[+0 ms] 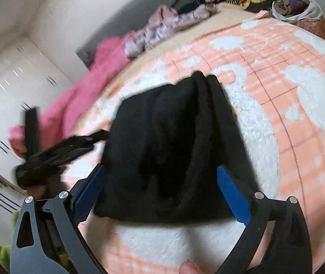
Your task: Fold small clothes
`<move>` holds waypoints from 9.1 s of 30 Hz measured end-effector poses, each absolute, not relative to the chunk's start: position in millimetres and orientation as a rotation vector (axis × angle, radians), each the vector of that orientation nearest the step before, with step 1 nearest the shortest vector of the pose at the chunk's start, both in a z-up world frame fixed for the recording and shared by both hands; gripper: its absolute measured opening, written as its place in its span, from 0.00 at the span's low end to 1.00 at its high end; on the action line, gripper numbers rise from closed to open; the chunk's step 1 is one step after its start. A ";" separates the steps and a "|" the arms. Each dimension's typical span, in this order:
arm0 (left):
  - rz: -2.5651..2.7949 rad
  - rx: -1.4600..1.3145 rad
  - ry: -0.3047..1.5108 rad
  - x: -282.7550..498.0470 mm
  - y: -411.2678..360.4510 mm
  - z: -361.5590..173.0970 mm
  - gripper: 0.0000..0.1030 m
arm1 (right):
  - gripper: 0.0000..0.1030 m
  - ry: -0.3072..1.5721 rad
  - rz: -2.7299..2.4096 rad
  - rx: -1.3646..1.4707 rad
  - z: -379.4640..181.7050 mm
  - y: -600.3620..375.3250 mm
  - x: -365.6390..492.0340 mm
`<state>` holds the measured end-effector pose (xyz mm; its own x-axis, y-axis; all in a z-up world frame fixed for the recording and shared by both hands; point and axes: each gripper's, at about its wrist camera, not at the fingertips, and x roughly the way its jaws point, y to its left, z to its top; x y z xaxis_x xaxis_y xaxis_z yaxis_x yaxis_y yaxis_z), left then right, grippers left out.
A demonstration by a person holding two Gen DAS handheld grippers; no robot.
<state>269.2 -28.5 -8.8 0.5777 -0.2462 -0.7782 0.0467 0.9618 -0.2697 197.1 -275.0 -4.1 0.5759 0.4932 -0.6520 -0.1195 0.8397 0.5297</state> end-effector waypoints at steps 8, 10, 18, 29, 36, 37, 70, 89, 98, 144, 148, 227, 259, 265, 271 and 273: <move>-0.184 -0.219 0.958 268.4 -30.8 -13.4 0.66 | 0.95 0.986 0.388 0.508 -21.8 -271.3 242.1; -0.190 -0.222 0.962 268.9 -31.5 -14.2 0.66 | 0.94 0.987 0.394 0.540 -22.1 -274.7 247.4; -0.209 -0.222 0.975 269.8 -38.1 -20.3 0.66 | 0.32 0.960 0.400 0.460 -19.3 -277.3 249.7; -0.280 -0.204 0.980 263.7 -60.9 -11.7 0.66 | 0.20 0.849 0.413 0.277 11.4 -278.4 236.7; -0.280 -0.159 1.002 260.9 -74.2 -22.6 0.74 | 0.26 0.912 0.359 0.300 -16.1 -295.5 247.4; -0.275 -0.161 1.005 260.8 -74.0 -24.7 0.74 | 0.29 0.917 0.355 0.306 -20.7 -296.1 247.9; -0.314 -0.215 1.025 233.4 -58.6 -24.9 0.76 | 0.65 0.876 0.297 0.259 -3.7 -292.6 181.6; -0.351 -0.209 1.072 209.9 -70.7 -38.6 0.76 | 0.42 0.904 0.317 0.285 -14.9 -290.5 182.8; -0.346 -0.191 1.059 209.1 -75.1 -33.2 0.66 | 0.21 0.860 0.341 0.293 6.5 -291.7 178.9; -0.354 -0.185 1.116 213.6 -77.5 -42.6 0.66 | 0.29 0.979 0.216 0.350 -28.2 -301.2 179.7; -0.365 -0.216 1.113 212.9 -73.0 -43.5 0.65 | 0.38 0.976 0.210 0.368 -24.5 -303.2 178.6; -0.195 -0.068 0.807 81.1 -14.9 -7.3 0.91 | 0.96 0.566 0.098 0.012 37.2 -249.1 14.1; -0.143 -0.050 0.867 77.6 -14.3 -37.6 0.91 | 0.96 0.690 0.082 0.014 -6.5 -240.4 22.8; -0.136 -0.052 0.868 78.5 -11.7 -35.4 0.91 | 0.96 0.683 0.080 0.015 -4.5 -241.3 20.7; -0.131 -0.051 0.868 77.5 -11.1 -33.9 0.91 | 0.96 0.682 0.078 0.014 -3.6 -241.8 20.4; -0.130 -0.049 0.867 77.6 -11.3 -34.0 0.91 | 0.96 0.681 0.077 0.013 -3.1 -241.8 20.3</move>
<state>77.6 -11.3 -34.0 0.6399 -0.1335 -0.7568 0.0940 0.9910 -0.0953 20.3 -241.8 -3.1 0.7745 0.0752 -0.6281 -0.0667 0.9971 0.0370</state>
